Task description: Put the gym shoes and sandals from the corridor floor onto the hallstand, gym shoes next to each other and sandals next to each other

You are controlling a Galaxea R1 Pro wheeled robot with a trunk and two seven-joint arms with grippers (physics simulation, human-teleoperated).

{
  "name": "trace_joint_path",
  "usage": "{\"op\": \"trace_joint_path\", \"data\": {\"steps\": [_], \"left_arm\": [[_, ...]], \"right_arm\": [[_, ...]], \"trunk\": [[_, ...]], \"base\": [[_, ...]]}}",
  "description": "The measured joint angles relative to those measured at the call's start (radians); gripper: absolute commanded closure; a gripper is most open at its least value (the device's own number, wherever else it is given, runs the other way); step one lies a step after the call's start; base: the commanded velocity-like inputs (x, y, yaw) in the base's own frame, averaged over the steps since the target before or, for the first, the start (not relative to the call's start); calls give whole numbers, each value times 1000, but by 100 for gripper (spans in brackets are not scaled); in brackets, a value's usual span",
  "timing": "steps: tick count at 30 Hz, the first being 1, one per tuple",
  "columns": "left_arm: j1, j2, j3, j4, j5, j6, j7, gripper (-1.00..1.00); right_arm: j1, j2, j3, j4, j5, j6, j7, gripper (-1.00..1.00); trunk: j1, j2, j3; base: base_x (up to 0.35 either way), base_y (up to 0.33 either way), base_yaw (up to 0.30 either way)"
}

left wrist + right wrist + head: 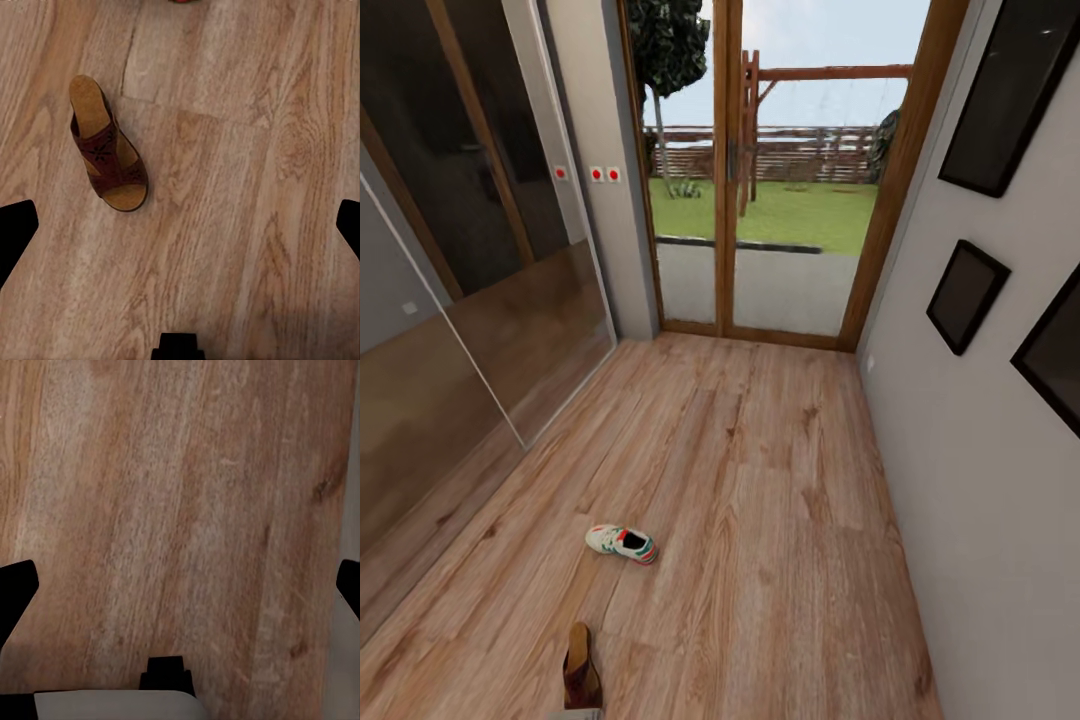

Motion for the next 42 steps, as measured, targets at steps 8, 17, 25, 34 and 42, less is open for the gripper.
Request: {"op": "trace_joint_path", "data": {"steps": [8,17,25,34,42], "left_arm": [[0,0,0,0,0,0,0,-100],[0,0,0,0,0,0,0,-100],[0,0,0,0,0,0,0,-100],[0,0,0,0,0,0,0,-100],[0,0,0,0,0,0,0,-100]], "right_arm": [[0,0,-1,1,0,0,0,-100],[0,0,-2,-3,-1,0,-2,-100],[0,0,-4,-5,-1,0,-3,-100],[0,0,-4,-6,-1,1,-4,-100],[0,0,-4,-6,-1,1,-4,-100]], "trunk": [[0,0,0],[0,0,0],[0,0,0],[0,0,0],[0,0,0]], "base": [[12,-1,0],[1,0,-42],[0,0,-232],[0,0,-283],[0,0,-290]]}}
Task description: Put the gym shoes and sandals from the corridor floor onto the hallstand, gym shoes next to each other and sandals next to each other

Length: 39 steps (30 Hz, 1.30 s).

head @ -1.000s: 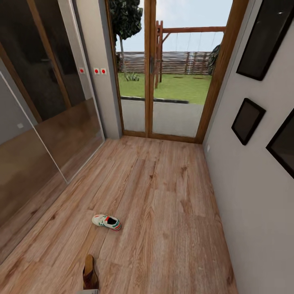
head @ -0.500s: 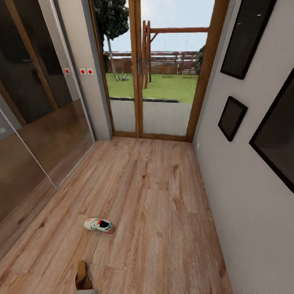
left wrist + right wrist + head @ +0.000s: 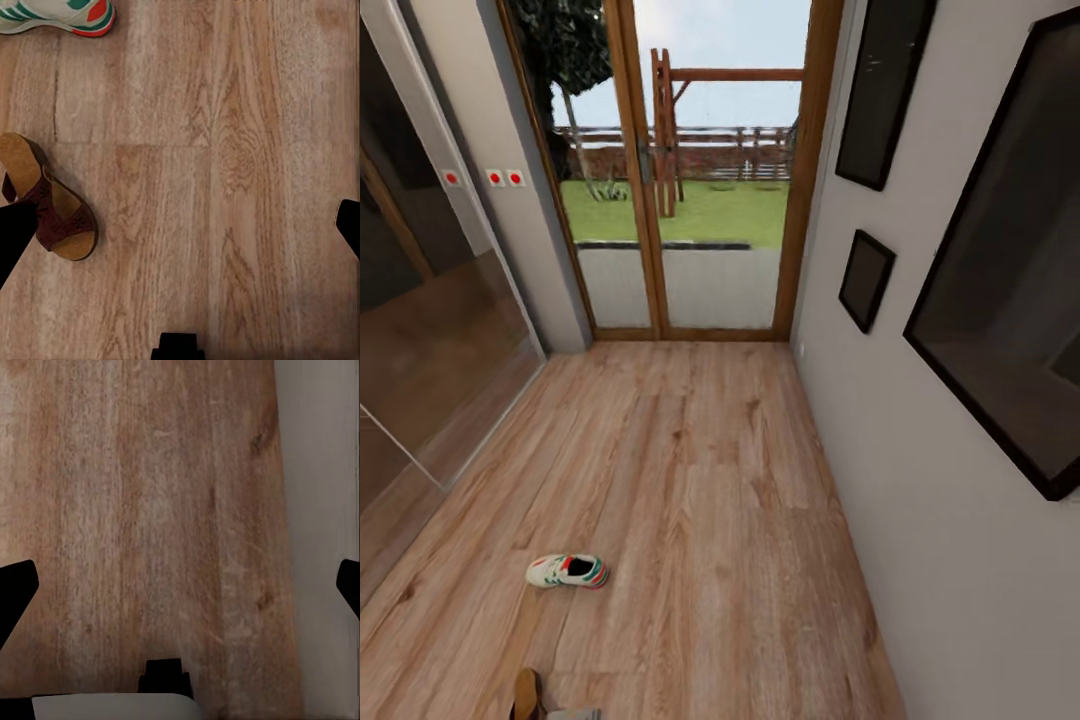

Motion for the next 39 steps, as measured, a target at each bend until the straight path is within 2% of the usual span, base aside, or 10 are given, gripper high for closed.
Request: {"op": "trace_joint_path", "data": {"steps": [8,26,39], "left_arm": [[0,0,1,0,0,0,0,-100],[1,5,2,-2,0,-1,0,-100],[1,5,1,-4,0,-1,0,-100]], "right_arm": [[0,0,0,1,0,-1,0,-100],[0,0,2,4,0,-1,0,-100],[0,0,3,5,0,-1,0,-100]], "trunk": [[0,0,0],[0,0,0],[0,0,0]], "base": [[0,0,-144],[160,0,-5],[63,-11,0]]}}
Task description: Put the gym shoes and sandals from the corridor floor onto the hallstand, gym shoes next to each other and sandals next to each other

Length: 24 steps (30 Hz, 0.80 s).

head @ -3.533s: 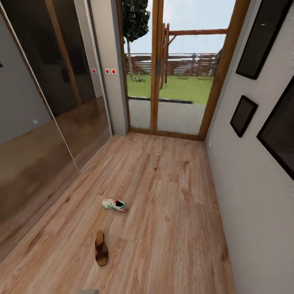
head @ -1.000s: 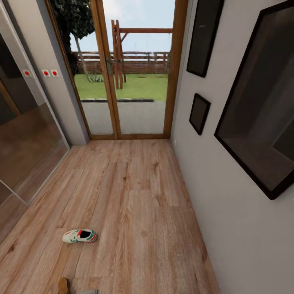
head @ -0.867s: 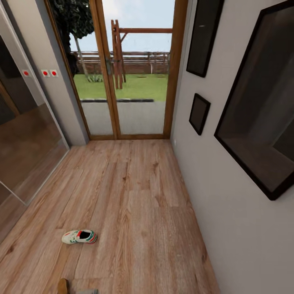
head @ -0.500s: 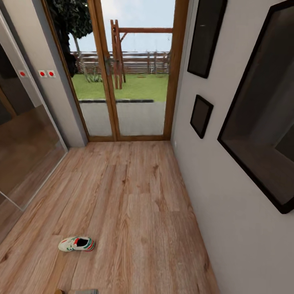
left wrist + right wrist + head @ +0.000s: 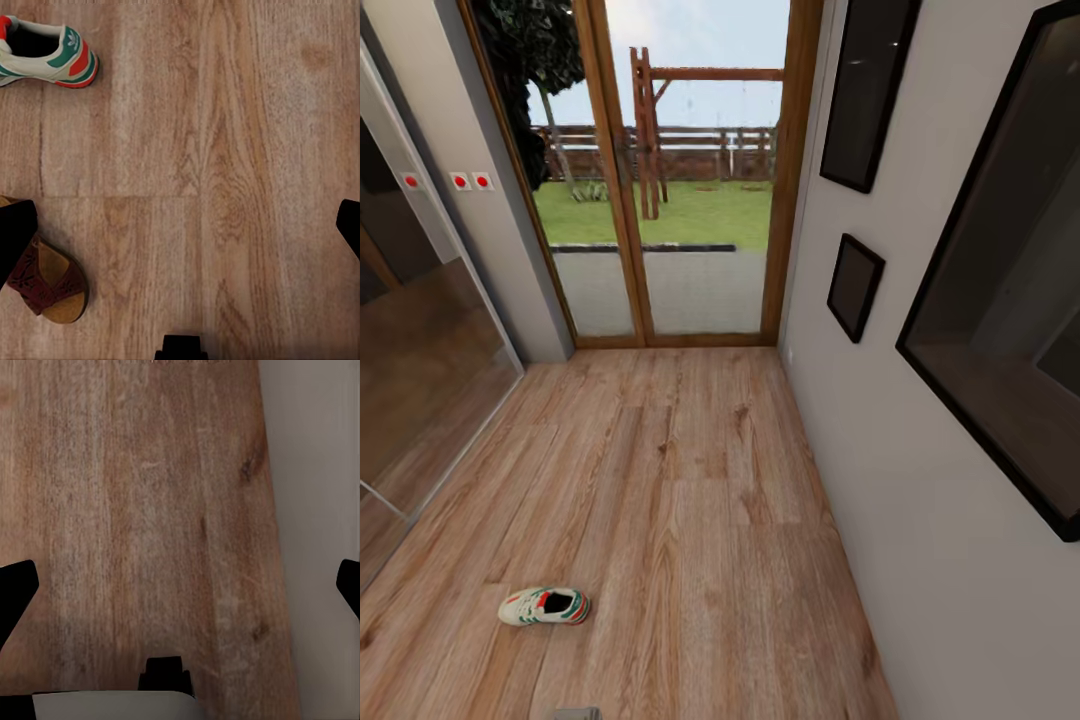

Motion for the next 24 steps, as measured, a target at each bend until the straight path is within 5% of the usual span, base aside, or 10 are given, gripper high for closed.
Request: {"op": "trace_joint_path", "data": {"steps": [11,24], "left_arm": [[0,0,0,-1,0,0,0,-100],[0,0,0,-1,0,0,0,-100]], "right_arm": [[0,0,0,0,0,0,0,-100],[0,0,1,0,0,0,1,-100]], "trunk": [[0,0,0],[0,0,0]], "base": [[180,-108,0],[31,-18,0]]}}
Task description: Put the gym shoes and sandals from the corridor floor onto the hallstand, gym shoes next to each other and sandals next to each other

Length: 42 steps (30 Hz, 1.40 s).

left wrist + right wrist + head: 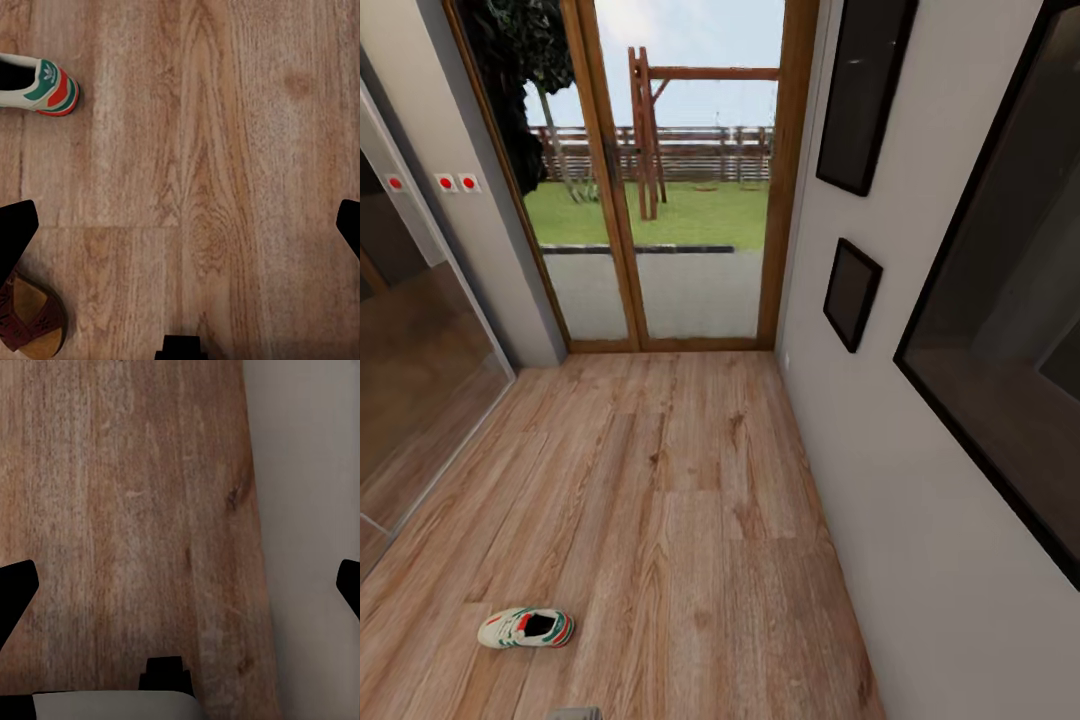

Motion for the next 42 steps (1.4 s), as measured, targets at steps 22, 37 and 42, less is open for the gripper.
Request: {"op": "trace_joint_path", "data": {"steps": [22,37,42], "left_arm": [[1,0,0,0,1,0,0,-100],[1,-2,-1,2,2,0,0,-100],[1,-2,0,2,3,0,1,-100]], "right_arm": [[0,1,1,0,0,0,1,-100],[0,31,32,3,1,0,5,-100],[0,34,38,3,2,0,4,-100]], "trunk": [[0,0,0],[0,0,0],[0,0,0]], "base": [[144,-1,0],[14,0,0],[161,0,0]]}}
